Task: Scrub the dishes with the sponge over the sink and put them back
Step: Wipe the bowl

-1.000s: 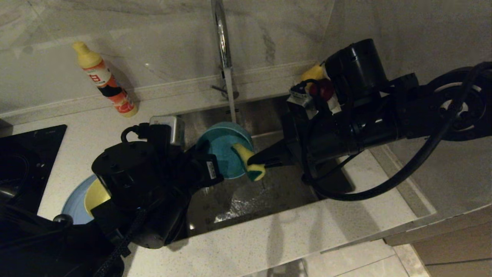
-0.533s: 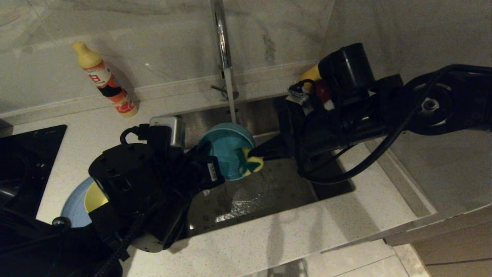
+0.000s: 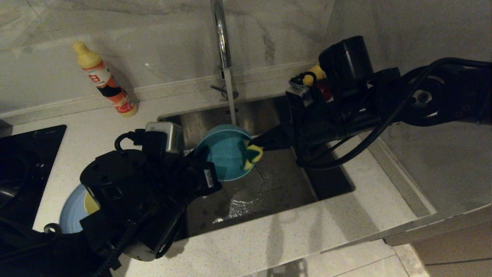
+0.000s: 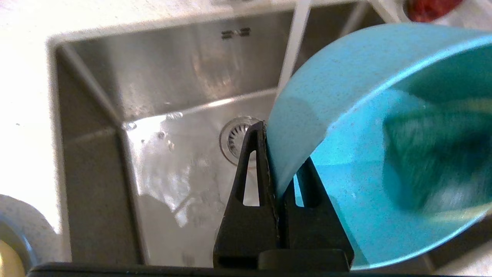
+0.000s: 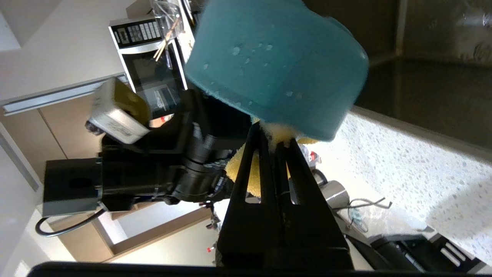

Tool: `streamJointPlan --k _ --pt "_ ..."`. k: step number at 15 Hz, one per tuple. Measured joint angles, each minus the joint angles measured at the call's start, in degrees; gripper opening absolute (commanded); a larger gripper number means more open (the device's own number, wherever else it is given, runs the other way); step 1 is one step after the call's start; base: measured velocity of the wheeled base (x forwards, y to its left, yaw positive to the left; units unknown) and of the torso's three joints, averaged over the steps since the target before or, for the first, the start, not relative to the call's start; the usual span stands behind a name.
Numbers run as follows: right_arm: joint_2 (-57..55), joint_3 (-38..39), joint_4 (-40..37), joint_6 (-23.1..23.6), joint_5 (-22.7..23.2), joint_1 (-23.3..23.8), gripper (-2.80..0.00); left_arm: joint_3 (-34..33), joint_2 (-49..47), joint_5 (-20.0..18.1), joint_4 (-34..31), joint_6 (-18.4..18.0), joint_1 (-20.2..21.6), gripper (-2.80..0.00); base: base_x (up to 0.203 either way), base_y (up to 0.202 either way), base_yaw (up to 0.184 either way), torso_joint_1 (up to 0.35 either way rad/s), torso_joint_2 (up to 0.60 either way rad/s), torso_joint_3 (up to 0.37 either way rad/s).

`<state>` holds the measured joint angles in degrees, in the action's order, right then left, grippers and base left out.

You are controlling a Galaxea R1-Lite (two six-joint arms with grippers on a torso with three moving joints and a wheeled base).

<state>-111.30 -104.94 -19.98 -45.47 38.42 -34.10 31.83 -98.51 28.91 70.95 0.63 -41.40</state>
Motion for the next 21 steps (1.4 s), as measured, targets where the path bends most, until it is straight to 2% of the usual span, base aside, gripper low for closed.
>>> streamJointPlan --k 9,15,21 --pt "-0.65 -4.33 -0.43 0.20 -0.08 -0.76 -2.80 -0.94 -0.27 -0.99 -0.12 0.36 -0.18 -2.80 0.000 0.000 0.000 0.000 0.00 0.000" --pt "-0.63 2.13 0.20 0.19 -0.23 -2.61 -2.80 2.14 -0.25 -0.93 -0.09 0.47 0.02 -2.80 0.000 0.000 0.000 0.000 0.00 0.000" --pt "-1.20 2.77 0.26 0.53 -0.64 -3.72 -2.80 2.26 0.06 -0.86 -0.02 0.39 0.02 -2.80 0.000 0.000 0.000 0.000 0.00 0.000"
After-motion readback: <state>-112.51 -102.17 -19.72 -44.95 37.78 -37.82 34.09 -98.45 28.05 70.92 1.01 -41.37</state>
